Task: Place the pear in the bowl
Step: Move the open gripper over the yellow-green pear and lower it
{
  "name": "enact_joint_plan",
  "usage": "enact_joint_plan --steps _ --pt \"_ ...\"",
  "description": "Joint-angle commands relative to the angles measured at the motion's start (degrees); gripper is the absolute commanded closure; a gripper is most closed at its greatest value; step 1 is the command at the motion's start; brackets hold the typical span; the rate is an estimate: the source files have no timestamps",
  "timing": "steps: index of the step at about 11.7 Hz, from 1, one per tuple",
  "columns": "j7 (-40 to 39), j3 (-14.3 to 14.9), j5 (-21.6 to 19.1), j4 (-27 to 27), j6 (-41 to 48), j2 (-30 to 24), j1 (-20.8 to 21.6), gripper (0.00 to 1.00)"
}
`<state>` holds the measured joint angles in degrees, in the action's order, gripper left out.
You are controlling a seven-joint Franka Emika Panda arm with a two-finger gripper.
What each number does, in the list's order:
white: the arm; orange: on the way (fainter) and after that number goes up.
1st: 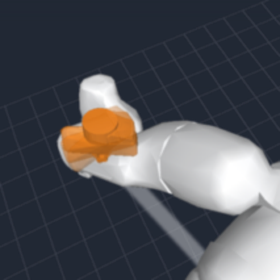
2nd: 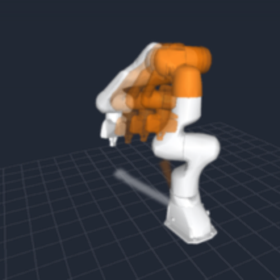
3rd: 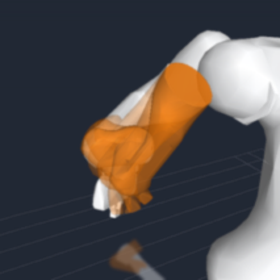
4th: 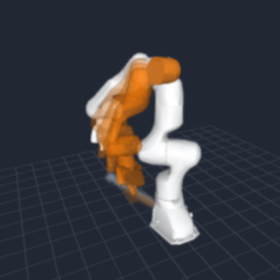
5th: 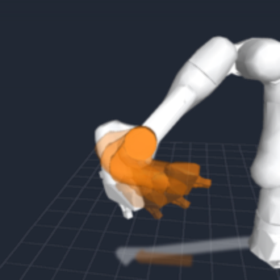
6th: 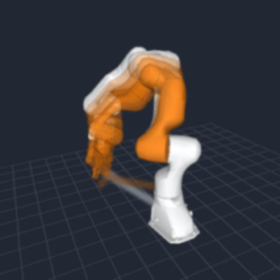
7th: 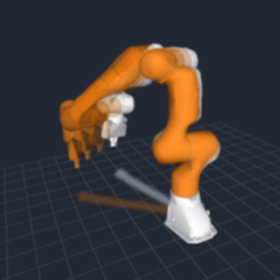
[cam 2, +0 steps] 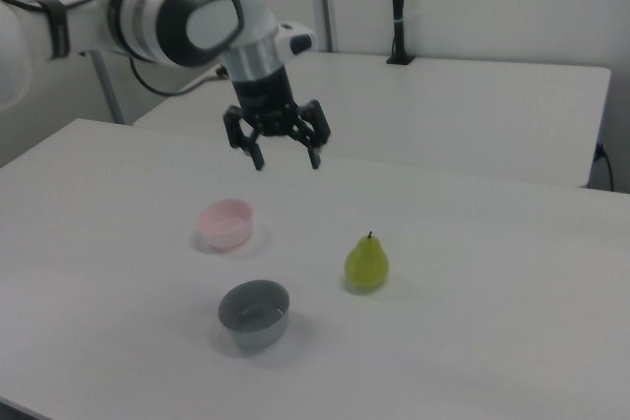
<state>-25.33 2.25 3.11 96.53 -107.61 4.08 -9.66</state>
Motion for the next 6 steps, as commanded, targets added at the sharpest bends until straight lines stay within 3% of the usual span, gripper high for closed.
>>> enact_joint_plan --steps 1,4,6 --pt "-1.0 0.4 2.2 3.0 -10.7 5.4 -0.5 0.03" --pt "-0.2 0.4 2.1 5.4 -18.5 8.9 -2.1 0.00" --pt "5.6 0.6 2.1 6.2 -21.8 11.0 -3.1 0.00"
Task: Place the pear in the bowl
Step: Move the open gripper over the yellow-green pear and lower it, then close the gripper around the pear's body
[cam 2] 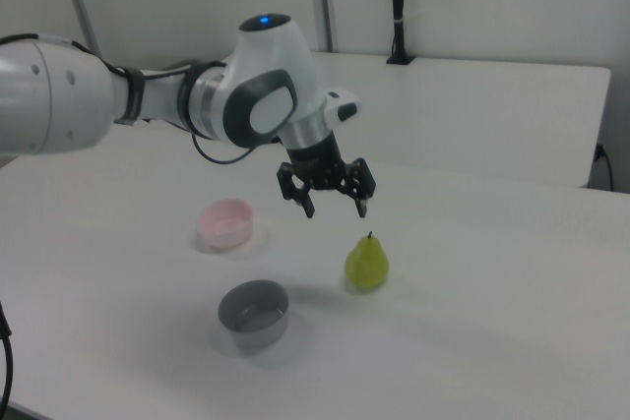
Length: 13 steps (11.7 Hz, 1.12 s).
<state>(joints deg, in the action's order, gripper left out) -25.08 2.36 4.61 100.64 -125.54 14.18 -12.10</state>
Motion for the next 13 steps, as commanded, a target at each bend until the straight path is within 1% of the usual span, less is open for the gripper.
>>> enact_joint_plan --steps 1,4,7,9,10,13 --pt "8.2 0.5 0.6 2.0 -4.7 2.1 -0.8 0.00" --pt "16.5 1.1 0.0 2.0 -8.2 4.6 -1.8 0.00" --pt "17.5 1.2 -0.1 2.2 -10.3 6.7 -2.0 0.00" --pt "21.4 1.1 -0.2 2.4 -13.3 7.9 -2.1 0.00" --pt "22.1 1.1 -0.2 2.5 -14.2 8.4 -2.1 0.00" --pt "22.0 1.2 0.4 2.6 -14.6 9.7 -1.9 0.00"
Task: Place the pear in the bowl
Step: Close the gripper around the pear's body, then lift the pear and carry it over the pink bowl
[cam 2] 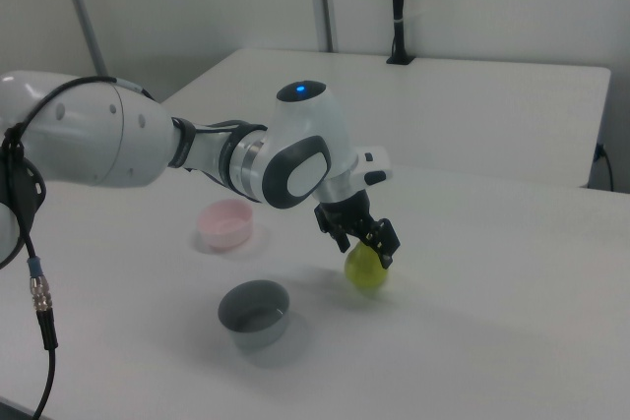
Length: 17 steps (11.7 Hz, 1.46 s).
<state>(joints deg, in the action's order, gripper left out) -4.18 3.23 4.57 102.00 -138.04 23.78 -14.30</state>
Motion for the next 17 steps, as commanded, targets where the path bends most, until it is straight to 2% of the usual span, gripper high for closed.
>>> enact_joint_plan --steps 1,3,5,6,7,11,17 --pt "0.8 0.2 0.5 1.6 -2.3 0.1 0.3 0.09" --pt "0.6 0.2 0.5 1.9 -2.4 0.2 0.4 0.45" --pt "0.6 0.2 0.5 2.5 -4.3 0.6 0.5 0.76" --pt "0.6 0.2 0.5 2.6 -4.3 0.7 0.6 0.89" --pt "0.5 0.2 0.5 2.5 -4.3 0.6 0.6 0.96" --pt "0.4 0.2 0.5 2.4 -3.6 -0.4 0.7 0.98" --pt "0.7 -0.9 0.3 2.2 0.5 -6.8 2.1 0.98"
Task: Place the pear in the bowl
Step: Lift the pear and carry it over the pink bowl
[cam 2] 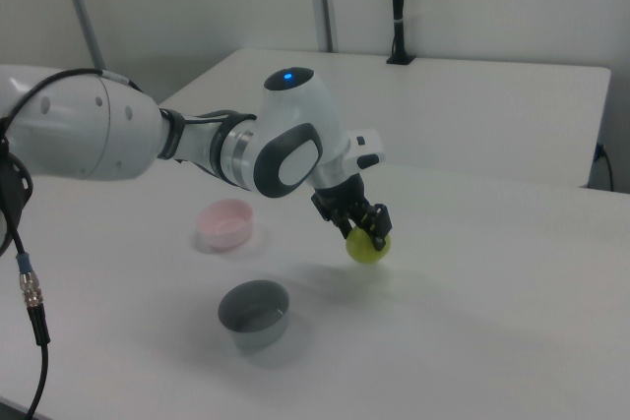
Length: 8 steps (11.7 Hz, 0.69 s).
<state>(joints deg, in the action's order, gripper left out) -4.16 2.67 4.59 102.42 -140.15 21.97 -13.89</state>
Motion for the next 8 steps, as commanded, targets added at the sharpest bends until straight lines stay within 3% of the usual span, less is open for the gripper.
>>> enact_joint_plan --steps 1,5,8 --pt "0.7 -1.2 -0.1 1.3 6.1 -6.9 2.5 0.98" --pt "3.1 -10.6 -0.5 0.4 14.9 -12.8 2.9 0.97" --pt "9.2 -17.4 -0.4 0.4 14.9 -12.6 3.0 0.97"
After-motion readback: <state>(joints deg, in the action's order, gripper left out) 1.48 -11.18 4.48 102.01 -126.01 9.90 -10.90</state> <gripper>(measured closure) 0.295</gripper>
